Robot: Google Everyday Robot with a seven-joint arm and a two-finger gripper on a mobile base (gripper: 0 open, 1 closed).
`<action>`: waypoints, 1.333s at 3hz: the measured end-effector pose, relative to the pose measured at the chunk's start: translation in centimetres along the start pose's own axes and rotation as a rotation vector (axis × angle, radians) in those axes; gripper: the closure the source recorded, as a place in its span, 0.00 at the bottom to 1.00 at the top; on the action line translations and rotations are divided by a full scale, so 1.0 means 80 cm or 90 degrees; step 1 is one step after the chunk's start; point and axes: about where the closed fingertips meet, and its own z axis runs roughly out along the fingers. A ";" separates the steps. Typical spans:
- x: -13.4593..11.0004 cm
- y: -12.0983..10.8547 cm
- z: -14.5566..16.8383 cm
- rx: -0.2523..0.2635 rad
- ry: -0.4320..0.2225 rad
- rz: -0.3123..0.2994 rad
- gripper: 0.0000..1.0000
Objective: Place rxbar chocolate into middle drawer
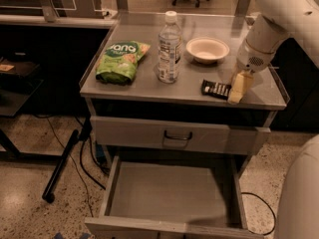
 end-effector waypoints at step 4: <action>-0.017 0.036 -0.065 0.053 -0.087 0.003 1.00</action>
Offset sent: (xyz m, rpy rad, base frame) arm -0.0395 0.0164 0.0893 0.1531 -0.1998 -0.0194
